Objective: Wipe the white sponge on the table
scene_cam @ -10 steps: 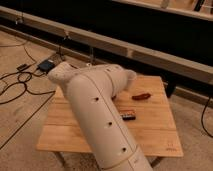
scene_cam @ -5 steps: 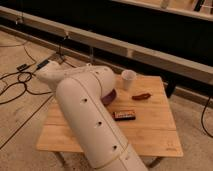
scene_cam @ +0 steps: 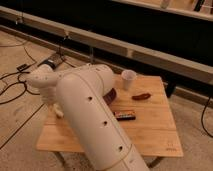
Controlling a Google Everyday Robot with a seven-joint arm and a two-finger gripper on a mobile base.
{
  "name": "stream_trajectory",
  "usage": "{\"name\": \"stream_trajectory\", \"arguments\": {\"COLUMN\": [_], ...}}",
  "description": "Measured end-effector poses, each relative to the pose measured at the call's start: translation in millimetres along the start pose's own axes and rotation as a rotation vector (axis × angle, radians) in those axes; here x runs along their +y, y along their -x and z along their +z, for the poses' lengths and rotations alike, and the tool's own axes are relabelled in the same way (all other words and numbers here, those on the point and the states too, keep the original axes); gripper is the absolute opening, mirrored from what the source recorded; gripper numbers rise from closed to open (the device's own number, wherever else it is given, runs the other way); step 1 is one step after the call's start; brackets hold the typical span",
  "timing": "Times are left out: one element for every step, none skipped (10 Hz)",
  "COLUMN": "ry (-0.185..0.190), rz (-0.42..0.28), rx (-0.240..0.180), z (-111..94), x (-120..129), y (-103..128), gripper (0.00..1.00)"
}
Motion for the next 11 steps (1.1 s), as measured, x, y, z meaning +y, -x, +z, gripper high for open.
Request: {"name": "stream_trajectory", "arguments": {"ry": [0.005,0.01,0.015,0.03,0.034,0.039,0.038,0.035,0.029,0.024,0.017], "rz": [-0.007,-0.004,0.004,0.027,0.044,0.072,0.111,0.143,0.182,0.21,0.234], "rx": [0.022,0.047,0.077,0.121,0.139,0.161,0.18,0.188,0.194,0.197,0.195], "z": [3,7,11,17,20,24,28,30,32,33,33], "x": [0,-3,-7,-14,-20,-30,-44,-57,-73,-84,-95], "y": [-14,-28,-42,-62,-70,-80,-88,-92,-95,-95,-93], "gripper": [0.0,0.0,0.0,0.0,0.0,0.0,0.0,0.0,0.0,0.0,0.0]}}
